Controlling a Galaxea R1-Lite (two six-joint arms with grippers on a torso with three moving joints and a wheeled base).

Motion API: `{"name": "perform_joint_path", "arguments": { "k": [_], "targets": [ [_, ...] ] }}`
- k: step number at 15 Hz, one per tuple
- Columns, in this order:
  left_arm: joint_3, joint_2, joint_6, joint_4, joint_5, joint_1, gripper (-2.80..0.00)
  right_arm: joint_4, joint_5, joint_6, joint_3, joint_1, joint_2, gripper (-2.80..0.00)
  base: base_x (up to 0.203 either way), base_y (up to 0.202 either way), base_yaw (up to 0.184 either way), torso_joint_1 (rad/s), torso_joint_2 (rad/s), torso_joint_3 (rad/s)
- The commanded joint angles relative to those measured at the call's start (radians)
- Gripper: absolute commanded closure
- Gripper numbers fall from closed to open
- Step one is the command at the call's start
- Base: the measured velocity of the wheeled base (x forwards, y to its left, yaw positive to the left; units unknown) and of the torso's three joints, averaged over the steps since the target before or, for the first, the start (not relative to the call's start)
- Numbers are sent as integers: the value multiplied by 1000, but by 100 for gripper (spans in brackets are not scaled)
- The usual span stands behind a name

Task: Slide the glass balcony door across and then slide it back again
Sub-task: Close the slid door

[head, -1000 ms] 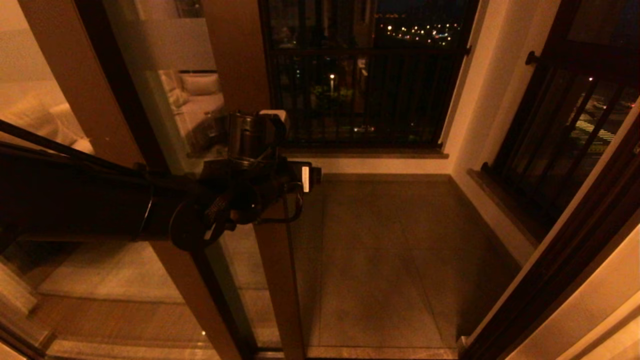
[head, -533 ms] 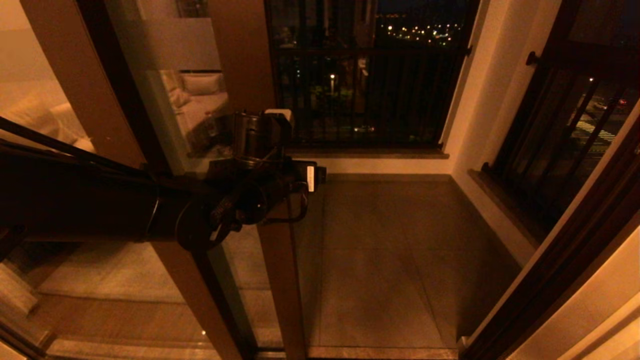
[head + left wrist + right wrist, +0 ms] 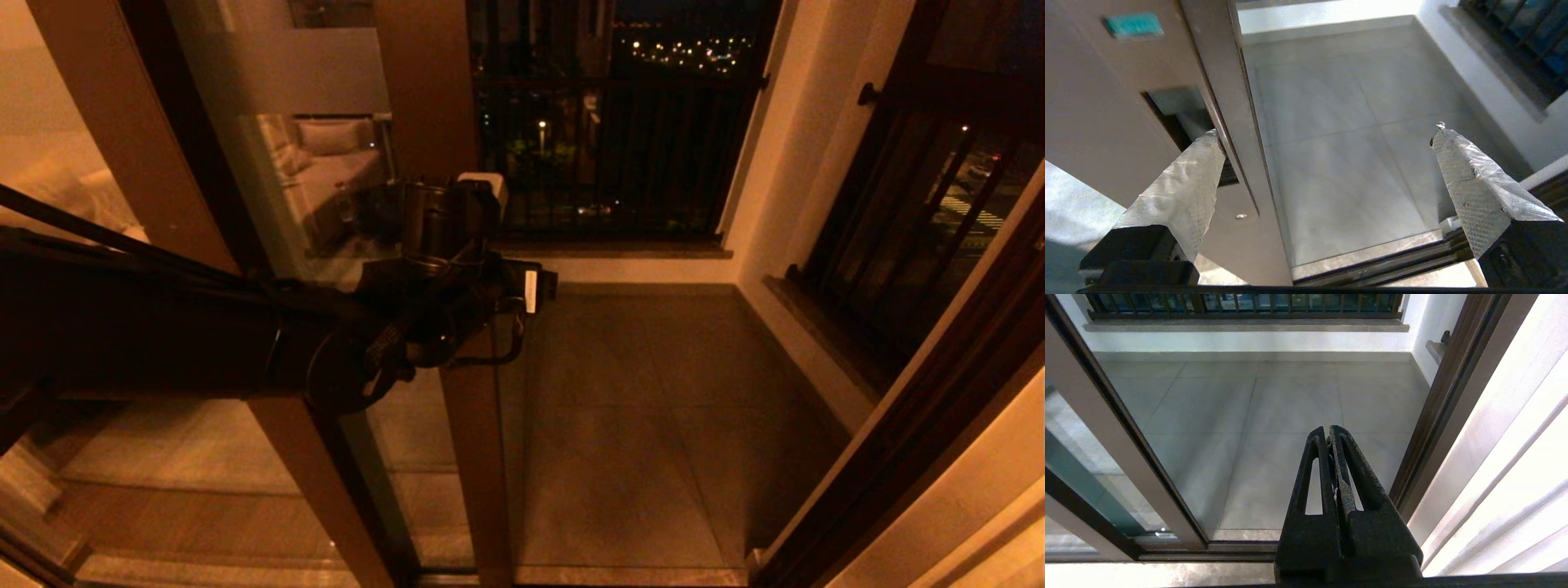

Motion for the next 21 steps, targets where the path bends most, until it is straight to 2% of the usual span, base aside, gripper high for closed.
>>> {"name": "perform_joint_path", "arguments": {
  "k": [1,11,21],
  "targets": [
    [-28,27,-2,4,8,-1,-280,0,0,-1,2,0,-2,0,0,0,0,0,0,0],
    [-61,69,33,1,15,-60,-280,0,0,-1,2,0,-2,0,0,0,0,0,0,0],
    [-109,105,33,6,16,-91,-280,0,0,-1,2,0,-2,0,0,0,0,0,0,0]
  ]
}}
